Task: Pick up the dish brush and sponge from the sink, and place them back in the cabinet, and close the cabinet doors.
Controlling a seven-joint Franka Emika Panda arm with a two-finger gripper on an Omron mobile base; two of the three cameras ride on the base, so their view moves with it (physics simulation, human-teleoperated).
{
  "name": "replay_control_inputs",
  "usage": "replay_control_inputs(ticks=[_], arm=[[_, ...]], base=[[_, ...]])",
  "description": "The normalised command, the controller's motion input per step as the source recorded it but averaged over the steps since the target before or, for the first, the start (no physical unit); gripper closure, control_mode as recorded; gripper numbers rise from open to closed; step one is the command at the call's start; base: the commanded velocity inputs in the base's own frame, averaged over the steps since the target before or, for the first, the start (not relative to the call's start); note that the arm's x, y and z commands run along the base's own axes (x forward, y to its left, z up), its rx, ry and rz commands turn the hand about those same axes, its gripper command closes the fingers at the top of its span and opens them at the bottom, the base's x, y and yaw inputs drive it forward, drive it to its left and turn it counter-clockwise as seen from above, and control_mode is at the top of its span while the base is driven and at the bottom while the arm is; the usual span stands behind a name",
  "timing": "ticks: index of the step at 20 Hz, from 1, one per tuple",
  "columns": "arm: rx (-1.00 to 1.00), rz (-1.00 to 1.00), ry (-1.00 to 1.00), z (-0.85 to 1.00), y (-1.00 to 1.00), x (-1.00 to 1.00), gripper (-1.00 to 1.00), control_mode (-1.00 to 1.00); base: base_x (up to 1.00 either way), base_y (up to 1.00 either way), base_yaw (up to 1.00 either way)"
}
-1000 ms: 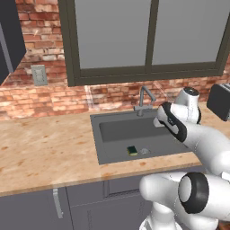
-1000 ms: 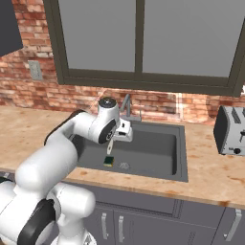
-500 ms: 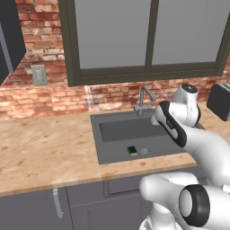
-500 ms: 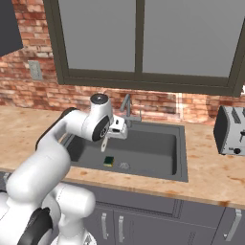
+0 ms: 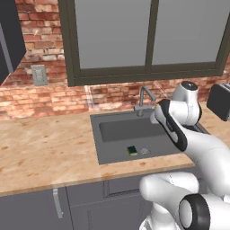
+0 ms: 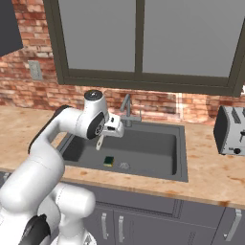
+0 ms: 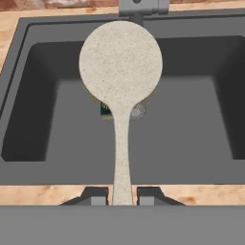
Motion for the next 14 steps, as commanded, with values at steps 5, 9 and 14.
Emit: replay_control_inputs(ticks=[5,9,14], arm=[[0.00,-0.03,0.00,0.07,0.24,-0.22,1.00,-1.00],[0.00,-0.02,0.00,0.09,0.16,-0.19,1.00,-1.00],[0.00,-0.01,0.00,0.06,0.04,-0.08,1.00,1.00]], base=[[0.00,0.00,0.00],[0.00,0.00,0.00],[-0.05,0.02,0.00]])
